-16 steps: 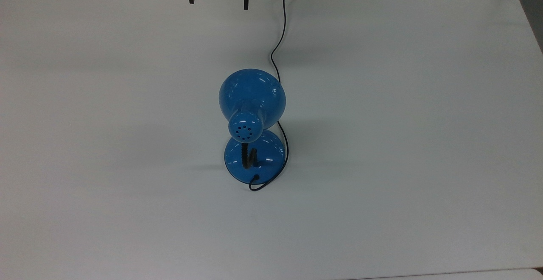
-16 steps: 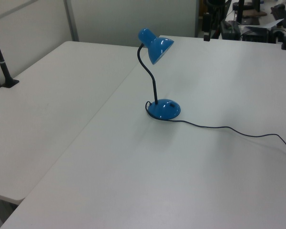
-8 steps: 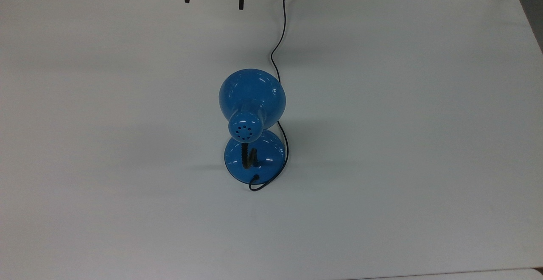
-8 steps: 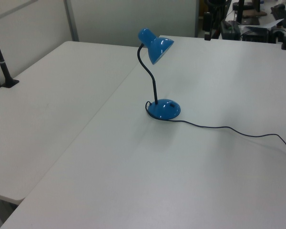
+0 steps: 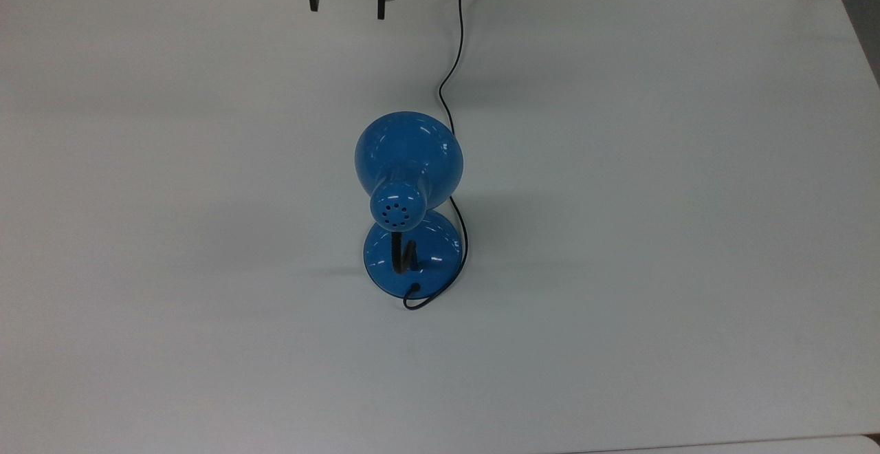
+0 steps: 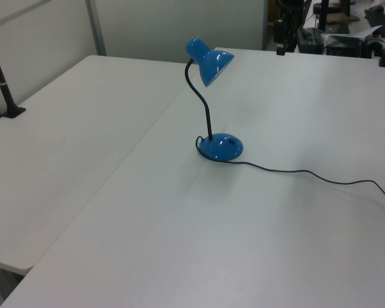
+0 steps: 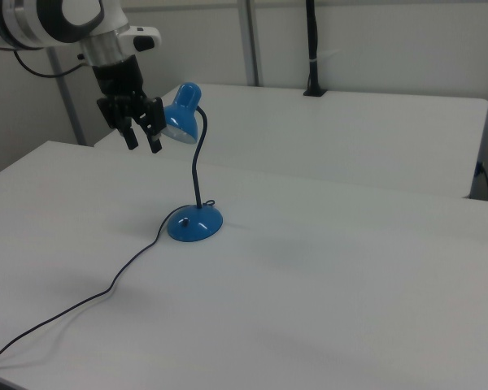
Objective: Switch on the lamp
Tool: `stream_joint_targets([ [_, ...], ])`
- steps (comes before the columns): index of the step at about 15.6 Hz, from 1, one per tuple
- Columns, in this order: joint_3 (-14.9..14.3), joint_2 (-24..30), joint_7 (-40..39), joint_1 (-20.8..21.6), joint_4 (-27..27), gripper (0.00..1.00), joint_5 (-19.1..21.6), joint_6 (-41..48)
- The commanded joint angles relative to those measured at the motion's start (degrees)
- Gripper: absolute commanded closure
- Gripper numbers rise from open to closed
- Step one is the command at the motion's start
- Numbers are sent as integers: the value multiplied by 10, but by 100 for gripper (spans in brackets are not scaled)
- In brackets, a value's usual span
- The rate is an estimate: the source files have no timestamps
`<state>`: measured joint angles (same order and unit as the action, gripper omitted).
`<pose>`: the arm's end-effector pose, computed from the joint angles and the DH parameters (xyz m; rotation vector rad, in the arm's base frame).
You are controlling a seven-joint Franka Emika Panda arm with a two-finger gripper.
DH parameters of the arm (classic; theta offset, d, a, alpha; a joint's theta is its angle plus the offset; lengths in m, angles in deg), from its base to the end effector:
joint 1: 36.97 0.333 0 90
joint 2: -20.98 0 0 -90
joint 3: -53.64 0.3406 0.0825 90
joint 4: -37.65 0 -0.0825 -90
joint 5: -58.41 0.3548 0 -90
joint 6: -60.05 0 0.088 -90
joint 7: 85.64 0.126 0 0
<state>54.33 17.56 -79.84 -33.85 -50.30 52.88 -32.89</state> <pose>0.5503 0.0247 0.6191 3.0476 -0.0474 0.0539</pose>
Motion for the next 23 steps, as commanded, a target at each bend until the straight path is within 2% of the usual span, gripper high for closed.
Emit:
stream_joint_targets([
  [1,-2,0,-13,-3,8,80,1,18],
  [5,-2,-1,-53,-2,7,100,1,16],
  [12,-2,-6,-77,-2,-5,100,4,9],
  [18,1,0,-70,3,-112,100,8,-134],
  [23,1,6,-67,3,-218,100,38,-280],
])
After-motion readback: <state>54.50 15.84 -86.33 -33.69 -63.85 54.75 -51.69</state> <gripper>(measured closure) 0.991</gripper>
